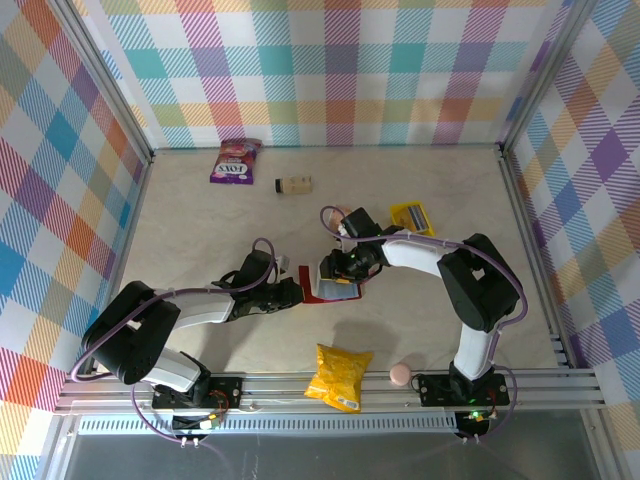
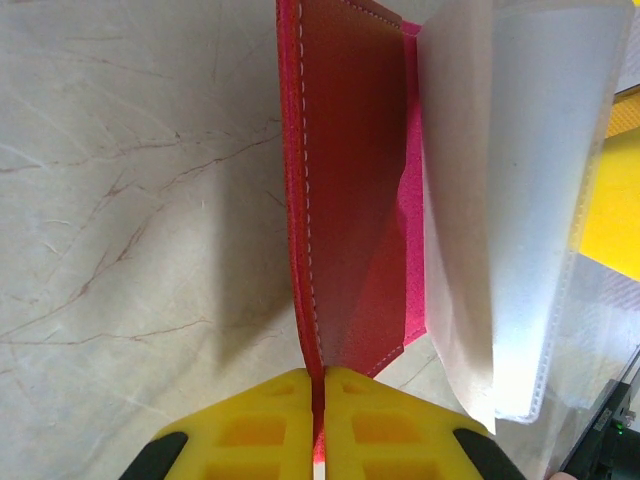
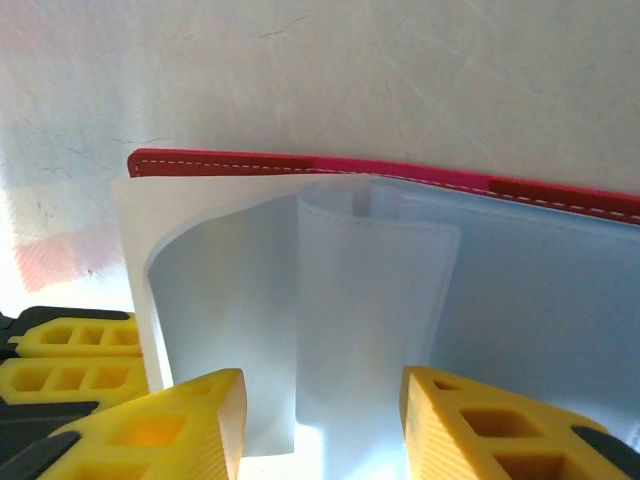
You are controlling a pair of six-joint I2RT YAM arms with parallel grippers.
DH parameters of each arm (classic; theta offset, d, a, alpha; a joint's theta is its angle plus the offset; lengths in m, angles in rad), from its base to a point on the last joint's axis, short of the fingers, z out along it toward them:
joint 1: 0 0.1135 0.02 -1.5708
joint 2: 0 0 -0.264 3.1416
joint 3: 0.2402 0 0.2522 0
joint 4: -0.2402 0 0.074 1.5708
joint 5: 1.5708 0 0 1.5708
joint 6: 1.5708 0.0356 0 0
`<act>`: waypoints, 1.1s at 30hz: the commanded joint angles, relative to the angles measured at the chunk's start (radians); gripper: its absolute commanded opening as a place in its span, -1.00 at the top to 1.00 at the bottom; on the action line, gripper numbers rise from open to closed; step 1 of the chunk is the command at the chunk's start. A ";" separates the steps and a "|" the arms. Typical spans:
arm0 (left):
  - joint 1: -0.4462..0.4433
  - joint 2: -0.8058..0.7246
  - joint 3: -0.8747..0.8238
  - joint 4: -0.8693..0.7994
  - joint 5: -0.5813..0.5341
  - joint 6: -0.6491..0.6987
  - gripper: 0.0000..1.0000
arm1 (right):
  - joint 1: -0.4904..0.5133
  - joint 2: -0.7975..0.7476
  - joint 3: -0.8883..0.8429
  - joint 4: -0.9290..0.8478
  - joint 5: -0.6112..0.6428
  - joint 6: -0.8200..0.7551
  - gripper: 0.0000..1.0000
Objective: Put the credit cards into the card holder
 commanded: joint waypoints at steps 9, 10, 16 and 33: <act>0.011 0.002 0.020 0.008 0.000 0.021 0.80 | 0.037 0.034 0.043 0.066 -0.058 0.034 0.10; 0.011 -0.002 0.020 0.001 -0.003 0.021 0.78 | 0.040 0.037 0.044 0.066 -0.058 0.036 0.10; 0.011 -0.061 0.009 -0.037 -0.034 0.036 0.66 | 0.061 0.057 0.069 0.081 -0.043 0.052 0.10; 0.025 -0.186 -0.058 -0.133 -0.072 -0.011 0.43 | 0.111 0.110 0.148 0.066 0.024 0.094 0.09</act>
